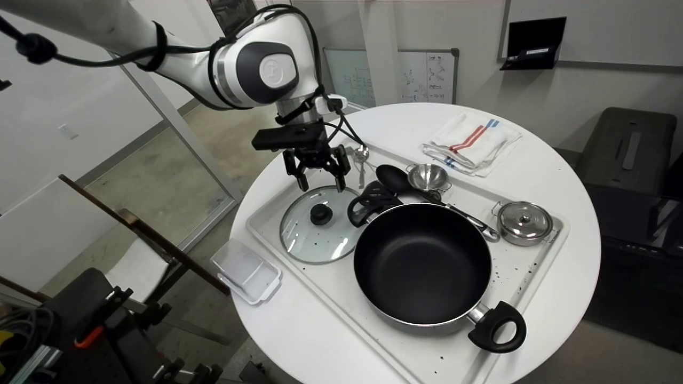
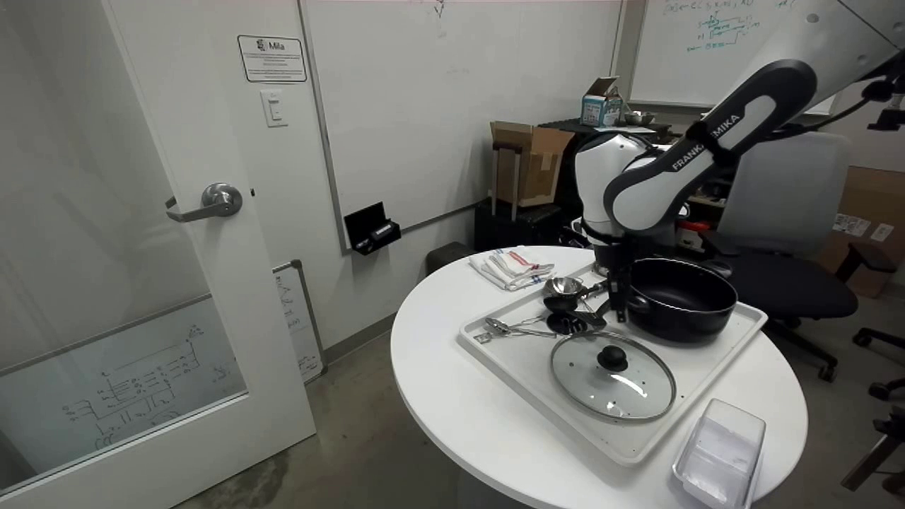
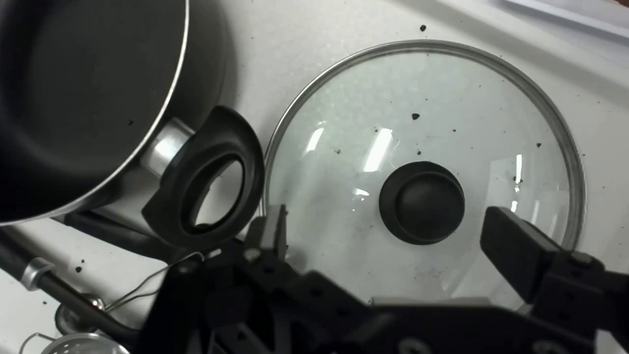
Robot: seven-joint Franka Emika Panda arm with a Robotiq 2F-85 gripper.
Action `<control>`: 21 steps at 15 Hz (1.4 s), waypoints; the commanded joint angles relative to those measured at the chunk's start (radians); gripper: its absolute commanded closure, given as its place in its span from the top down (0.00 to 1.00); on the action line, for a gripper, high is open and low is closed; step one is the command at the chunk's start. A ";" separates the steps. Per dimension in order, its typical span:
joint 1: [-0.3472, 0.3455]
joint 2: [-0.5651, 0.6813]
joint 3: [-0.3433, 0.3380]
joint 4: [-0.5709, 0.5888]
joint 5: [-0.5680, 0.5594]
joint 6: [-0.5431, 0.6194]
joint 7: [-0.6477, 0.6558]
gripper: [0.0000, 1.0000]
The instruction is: Put the lid on the black pot
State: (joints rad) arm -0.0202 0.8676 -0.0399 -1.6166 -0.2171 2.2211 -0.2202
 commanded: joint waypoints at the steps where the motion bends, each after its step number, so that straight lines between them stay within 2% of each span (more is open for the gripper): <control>1: 0.007 0.017 0.008 -0.008 -0.009 0.017 0.006 1.00; 21: 0.023 0.137 0.022 0.009 0.000 0.137 0.019 1.00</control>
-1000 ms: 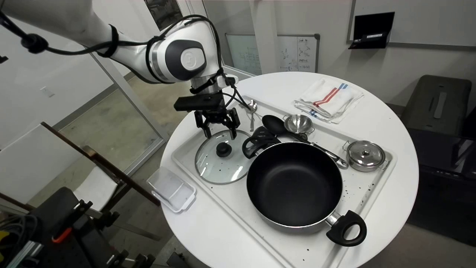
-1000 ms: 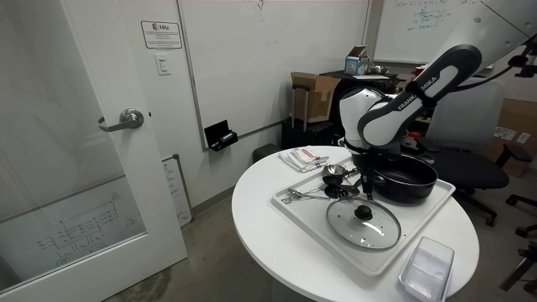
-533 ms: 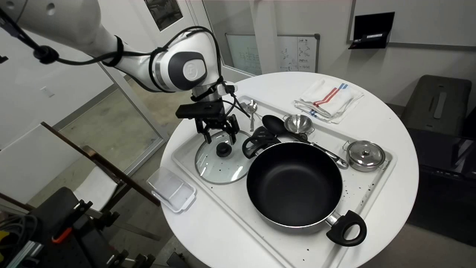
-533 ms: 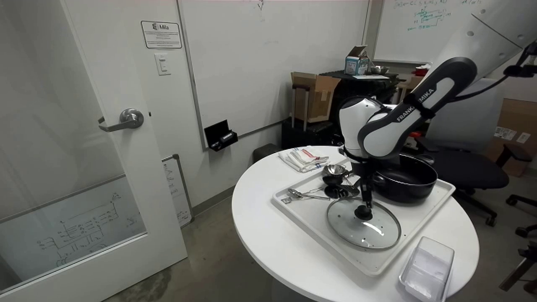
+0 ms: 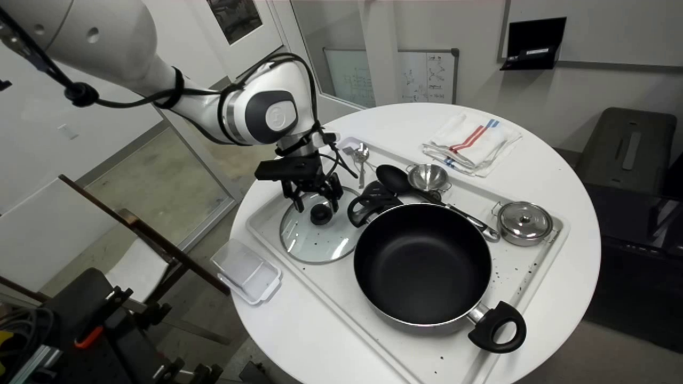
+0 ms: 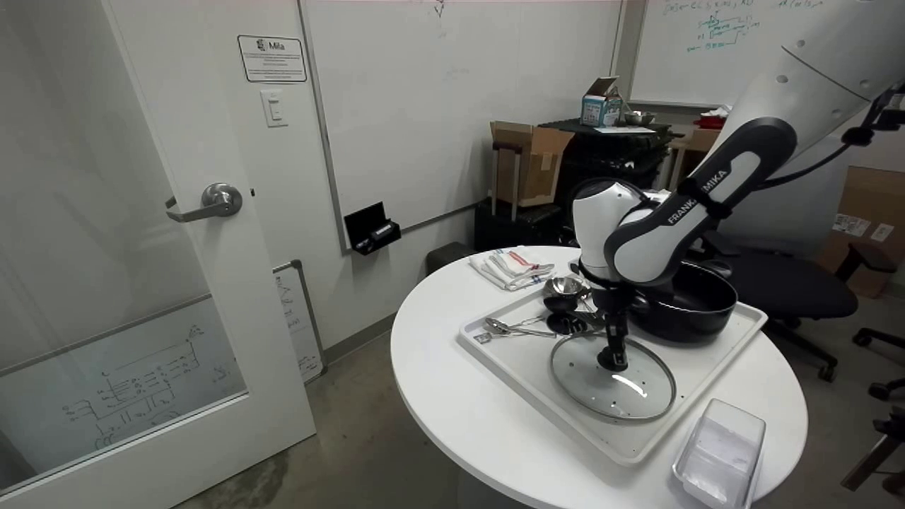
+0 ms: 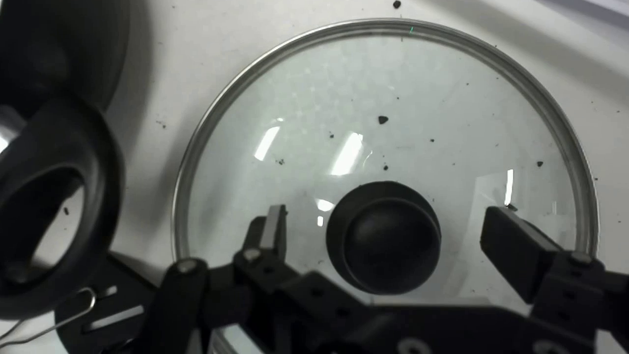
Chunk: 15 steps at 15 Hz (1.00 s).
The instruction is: Put the lid on the black pot
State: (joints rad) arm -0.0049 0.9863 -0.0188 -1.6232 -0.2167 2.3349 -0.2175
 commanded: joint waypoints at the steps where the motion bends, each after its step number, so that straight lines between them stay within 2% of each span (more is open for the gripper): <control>1: 0.009 0.021 0.002 0.018 0.000 0.026 0.017 1.00; 3: 0.011 0.025 0.003 0.020 0.000 0.029 0.016 1.00; 4: 0.013 0.027 0.002 0.020 -0.001 0.030 0.015 0.75; 6: 0.014 0.027 0.002 0.020 -0.001 0.032 0.014 0.68; 11: 0.012 0.024 0.003 0.017 0.000 0.036 0.012 0.29; 12: 0.011 0.020 0.004 0.014 0.000 0.038 0.011 0.24; 15: 0.010 0.018 0.005 0.012 0.001 0.038 0.009 0.24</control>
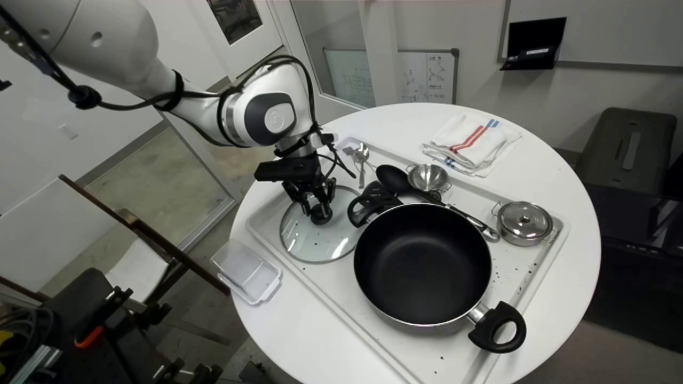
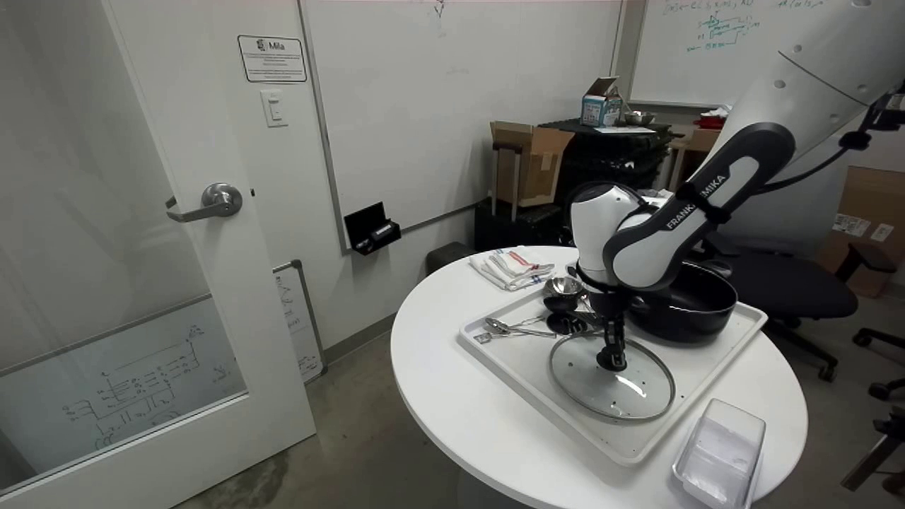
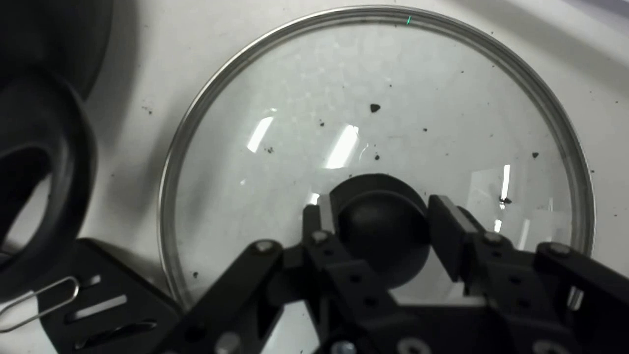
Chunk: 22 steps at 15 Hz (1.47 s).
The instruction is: Put the lid on the black pot
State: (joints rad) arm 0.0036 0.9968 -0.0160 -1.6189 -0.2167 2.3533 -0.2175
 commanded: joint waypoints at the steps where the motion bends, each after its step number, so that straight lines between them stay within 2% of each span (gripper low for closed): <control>1: 0.000 0.003 0.004 0.002 0.001 0.019 0.006 0.24; 15: 0.008 -0.214 0.021 -0.274 -0.016 0.158 -0.009 0.24; 22: -0.001 -0.345 0.020 -0.384 -0.012 0.150 -0.011 0.24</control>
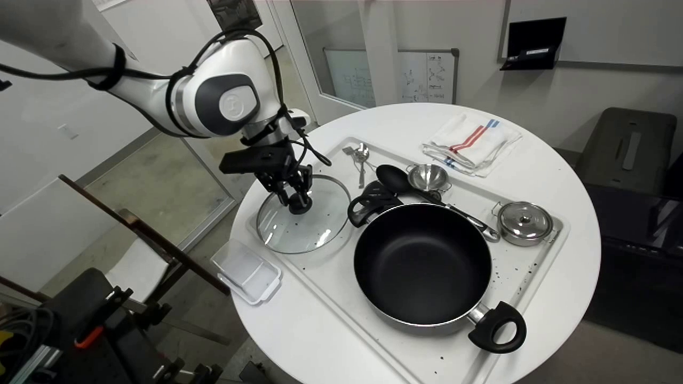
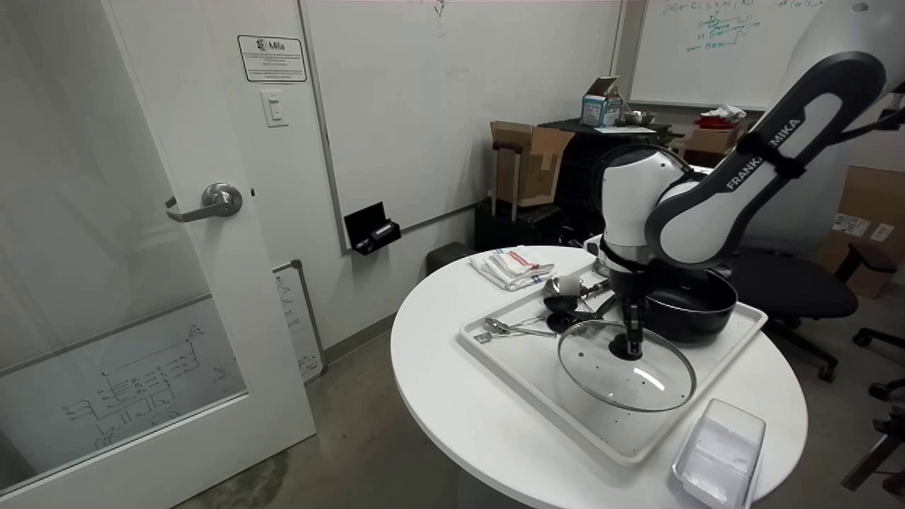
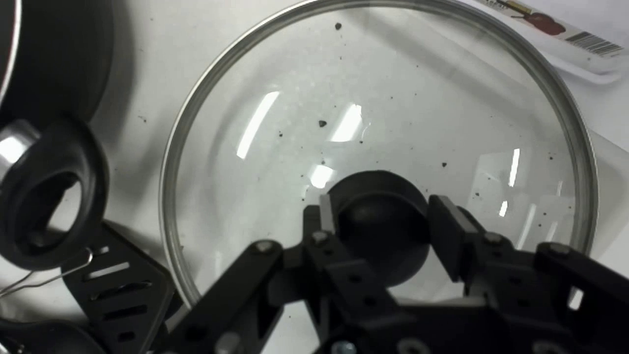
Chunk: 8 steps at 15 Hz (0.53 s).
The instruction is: Put the lid on the black pot
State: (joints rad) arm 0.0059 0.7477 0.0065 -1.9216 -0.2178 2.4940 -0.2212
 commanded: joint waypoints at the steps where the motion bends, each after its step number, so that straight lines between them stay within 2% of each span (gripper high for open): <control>1: -0.008 -0.113 -0.002 -0.092 -0.007 0.005 -0.010 0.24; 8: -0.048 -0.190 -0.005 -0.122 0.018 -0.019 -0.011 0.24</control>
State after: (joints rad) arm -0.0256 0.6241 0.0031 -2.0054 -0.2153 2.4912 -0.2211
